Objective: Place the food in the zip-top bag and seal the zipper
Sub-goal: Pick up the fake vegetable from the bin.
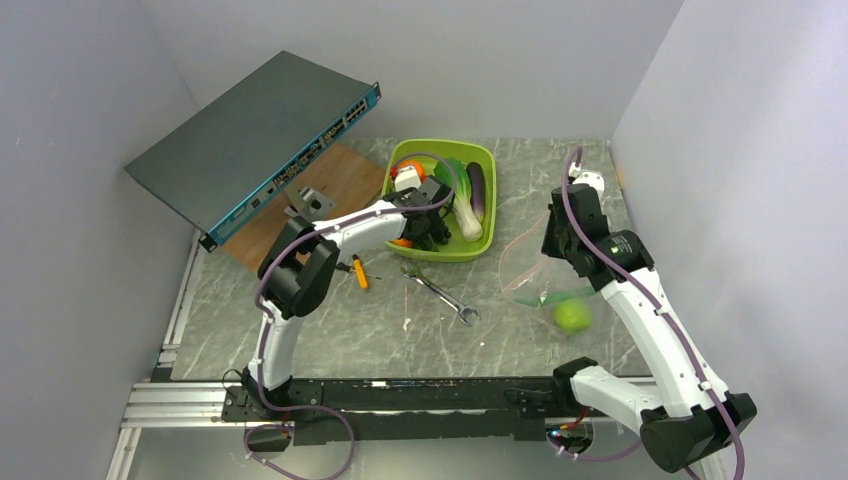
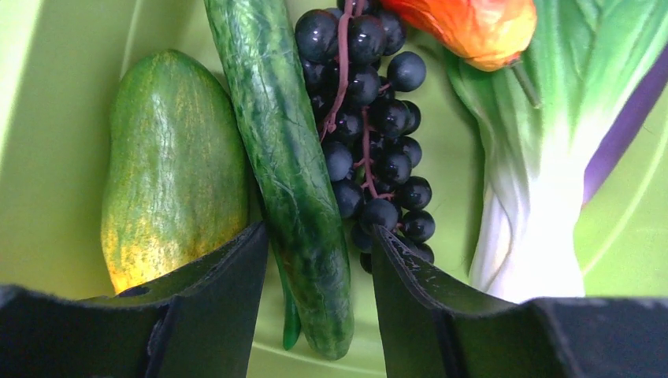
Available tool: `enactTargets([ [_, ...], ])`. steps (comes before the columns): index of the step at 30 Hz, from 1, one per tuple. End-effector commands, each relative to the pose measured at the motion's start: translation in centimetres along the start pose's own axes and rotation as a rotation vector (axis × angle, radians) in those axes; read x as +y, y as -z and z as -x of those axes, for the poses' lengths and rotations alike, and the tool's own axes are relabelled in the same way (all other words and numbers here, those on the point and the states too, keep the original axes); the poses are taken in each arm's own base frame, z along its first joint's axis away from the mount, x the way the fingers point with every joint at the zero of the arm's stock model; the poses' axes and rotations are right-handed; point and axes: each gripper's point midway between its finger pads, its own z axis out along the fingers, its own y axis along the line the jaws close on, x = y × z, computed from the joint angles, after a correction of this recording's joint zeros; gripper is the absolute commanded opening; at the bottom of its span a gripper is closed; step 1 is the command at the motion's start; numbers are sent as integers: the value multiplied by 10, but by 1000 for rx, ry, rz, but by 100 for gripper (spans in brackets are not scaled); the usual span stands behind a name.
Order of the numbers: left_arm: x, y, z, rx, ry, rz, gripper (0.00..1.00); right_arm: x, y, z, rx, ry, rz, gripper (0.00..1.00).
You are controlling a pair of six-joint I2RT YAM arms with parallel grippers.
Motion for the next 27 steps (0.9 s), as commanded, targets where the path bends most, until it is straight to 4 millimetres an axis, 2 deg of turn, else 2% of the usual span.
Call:
enactTargets([
  [1, -12, -2, 12, -43, 117, -11, 55, 4, 2, 6, -37, 2, 36, 0],
  [13, 1, -16, -1, -20, 125, 46, 53, 4, 4, 9, -53, 5, 43, 0],
  [15, 0, -16, 0, -16, 123, 38, 49, 4, 4, 8, -54, 6, 42, 0],
  [17, -2, -15, 0, -15, 110, 27, 38, 3, 6, 8, -60, 3, 44, 0],
  [19, -8, -8, 6, -20, 88, -5, 27, 3, 6, 8, -61, 4, 43, 0],
  [23, -17, 15, 16, -17, 22, -68, 15, 2, 9, 10, -75, 1, 45, 0],
  [27, -25, 47, 22, 20, -67, -161, 5, 3, 11, 10, -81, -3, 59, 0],
])
